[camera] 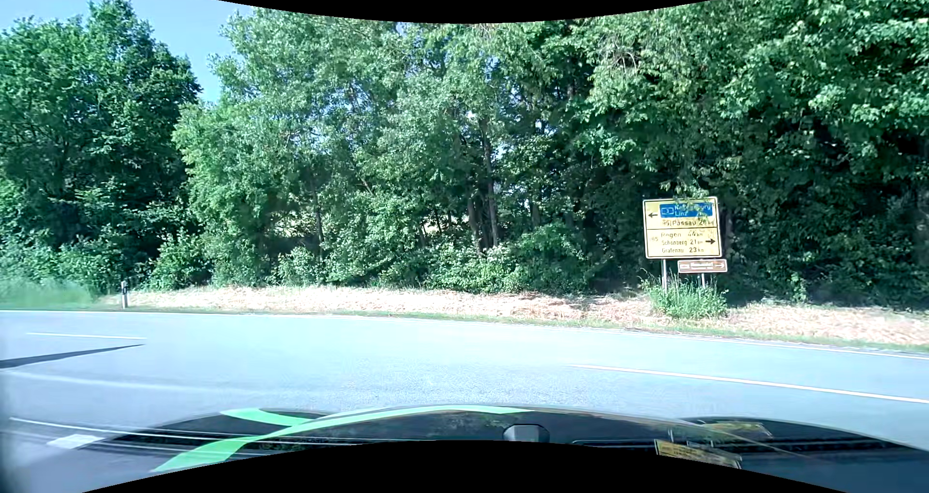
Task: Follow the waypoints while adhering to traffic rules and regulations
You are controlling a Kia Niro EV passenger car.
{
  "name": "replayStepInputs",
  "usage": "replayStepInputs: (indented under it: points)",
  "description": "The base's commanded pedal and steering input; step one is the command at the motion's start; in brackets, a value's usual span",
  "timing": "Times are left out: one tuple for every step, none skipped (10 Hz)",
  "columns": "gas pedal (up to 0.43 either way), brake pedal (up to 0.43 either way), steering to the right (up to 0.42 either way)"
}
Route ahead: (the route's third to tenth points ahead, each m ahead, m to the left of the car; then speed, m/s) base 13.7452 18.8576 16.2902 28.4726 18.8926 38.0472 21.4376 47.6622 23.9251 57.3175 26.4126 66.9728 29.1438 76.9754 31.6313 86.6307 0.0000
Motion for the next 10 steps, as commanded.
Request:
replayStepInputs:
  points:
    - [0.0,0.293,-0.137]
    - [0.0,0.293,-0.137]
    - [0.0,0.293,-0.137]
    - [0.0,0.293,-0.137]
    - [0.0,0.293,-0.137]
    - [0.0,0.293,-0.137]
    - [0.0,0.293,-0.137]
    - [0.0,0.293,-0.137]
    - [0.0,0.293,-0.137]
    - [0.0,0.293,-0.137]
